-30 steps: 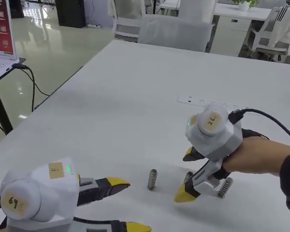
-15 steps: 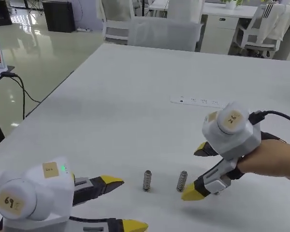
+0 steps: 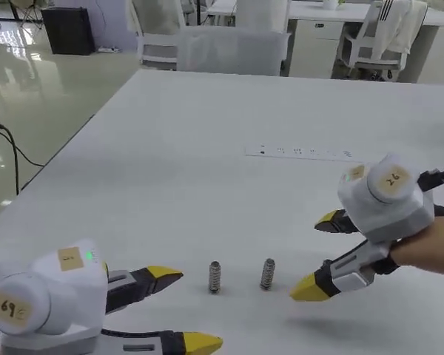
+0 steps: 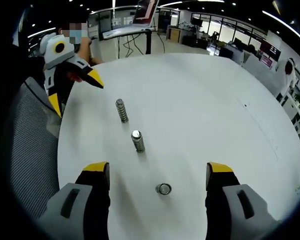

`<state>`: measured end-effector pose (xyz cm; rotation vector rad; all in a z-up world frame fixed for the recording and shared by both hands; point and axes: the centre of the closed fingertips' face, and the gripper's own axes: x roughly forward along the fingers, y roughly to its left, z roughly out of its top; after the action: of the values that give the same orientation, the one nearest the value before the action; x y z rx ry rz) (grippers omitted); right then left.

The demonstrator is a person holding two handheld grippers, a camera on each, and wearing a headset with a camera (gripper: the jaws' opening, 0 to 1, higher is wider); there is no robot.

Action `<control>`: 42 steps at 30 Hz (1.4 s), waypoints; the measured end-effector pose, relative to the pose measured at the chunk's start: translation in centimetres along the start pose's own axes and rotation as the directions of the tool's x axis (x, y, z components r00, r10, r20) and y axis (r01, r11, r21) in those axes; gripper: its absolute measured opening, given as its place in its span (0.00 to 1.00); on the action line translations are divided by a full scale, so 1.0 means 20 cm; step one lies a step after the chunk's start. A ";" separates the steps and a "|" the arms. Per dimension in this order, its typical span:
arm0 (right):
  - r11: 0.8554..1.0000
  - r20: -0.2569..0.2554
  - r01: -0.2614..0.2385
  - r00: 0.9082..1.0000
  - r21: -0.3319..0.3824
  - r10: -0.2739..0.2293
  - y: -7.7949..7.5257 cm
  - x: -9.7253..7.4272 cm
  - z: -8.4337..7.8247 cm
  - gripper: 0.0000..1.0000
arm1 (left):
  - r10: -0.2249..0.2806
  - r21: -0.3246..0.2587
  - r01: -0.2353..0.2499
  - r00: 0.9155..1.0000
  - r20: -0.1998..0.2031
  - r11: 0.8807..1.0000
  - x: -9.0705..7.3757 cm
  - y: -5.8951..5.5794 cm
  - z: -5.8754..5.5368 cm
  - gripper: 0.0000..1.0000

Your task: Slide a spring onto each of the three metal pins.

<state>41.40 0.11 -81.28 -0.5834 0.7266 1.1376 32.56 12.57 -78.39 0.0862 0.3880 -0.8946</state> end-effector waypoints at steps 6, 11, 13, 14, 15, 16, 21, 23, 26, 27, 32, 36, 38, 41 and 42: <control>1.000 0.023 0.017 1.000 0.019 -0.018 0.02 -0.05 -0.05 0.79 | -0.005 -0.001 0.005 1.000 -0.003 1.000 0.01 0.00 0.00 0.57; 0.999 0.056 0.032 0.998 0.036 -0.034 0.04 -0.09 -0.07 0.80 | -0.004 -0.002 0.004 1.000 -0.002 1.000 0.02 0.01 0.00 0.57; 0.999 0.062 0.034 0.997 0.037 -0.036 0.05 -0.10 -0.08 0.80 | -0.002 -0.002 0.002 1.000 -0.001 1.000 0.01 0.01 0.01 0.58; 0.999 0.064 0.039 0.997 0.038 -0.041 0.06 -0.11 -0.09 0.80 | 0.000 -0.003 0.000 1.000 0.001 1.000 0.01 0.02 0.01 0.58; 0.998 0.067 0.041 0.997 0.039 -0.044 0.07 -0.11 -0.09 0.81 | 0.001 -0.005 -0.001 1.000 0.001 1.000 0.01 0.02 0.01 0.58; 0.998 0.078 0.043 0.996 0.043 -0.046 0.08 -0.12 -0.09 0.81 | 0.003 -0.007 -0.003 1.000 0.002 1.000 0.01 0.02 0.00 0.58; 0.997 0.121 0.048 0.991 0.067 -0.056 0.13 -0.15 -0.10 0.81 | 0.010 -0.010 -0.010 1.000 0.000 1.000 0.00 0.03 -0.01 0.58; 0.996 0.128 0.051 0.990 0.070 -0.059 0.14 -0.15 -0.11 0.81 | 0.014 -0.013 -0.014 1.000 0.000 1.000 -0.01 0.03 -0.01 0.58; 0.995 0.138 0.054 0.988 0.084 -0.065 0.16 -0.16 -0.13 0.81 | 0.020 -0.018 -0.020 1.000 0.004 1.000 -0.01 0.04 -0.01 0.58; 0.995 0.141 0.056 0.988 0.087 -0.068 0.16 -0.17 -0.13 0.81 | 0.021 -0.019 -0.021 1.000 0.004 1.000 -0.01 0.04 -0.01 0.58; 0.993 0.176 0.064 0.981 0.102 -0.081 0.18 -0.20 -0.15 0.81 | 0.027 -0.026 -0.026 1.000 0.007 0.999 -0.02 0.04 -0.01 0.59; 0.991 0.213 0.073 0.972 0.116 -0.097 0.19 -0.23 -0.16 0.81 | 0.031 -0.031 -0.031 0.999 0.009 0.999 -0.03 0.04 -0.02 0.59; 0.990 0.227 0.072 0.969 0.124 -0.099 0.21 -0.24 -0.16 0.81 | 0.034 -0.035 -0.033 0.999 0.013 0.999 -0.03 0.04 -0.01 0.59; 0.988 0.235 0.077 0.966 0.134 -0.108 0.22 -0.25 -0.17 0.81 | 0.038 -0.042 -0.038 0.999 0.020 0.998 -0.04 0.04 -0.01 0.59; 0.987 0.236 0.078 0.965 0.139 -0.110 0.22 -0.25 -0.18 0.81 | 0.040 -0.044 -0.039 0.999 0.021 0.998 -0.04 0.03 -0.01 0.59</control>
<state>35.26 -4.09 -79.90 -0.3578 0.5495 1.0438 32.58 13.63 -78.37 0.0437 0.3843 -0.8474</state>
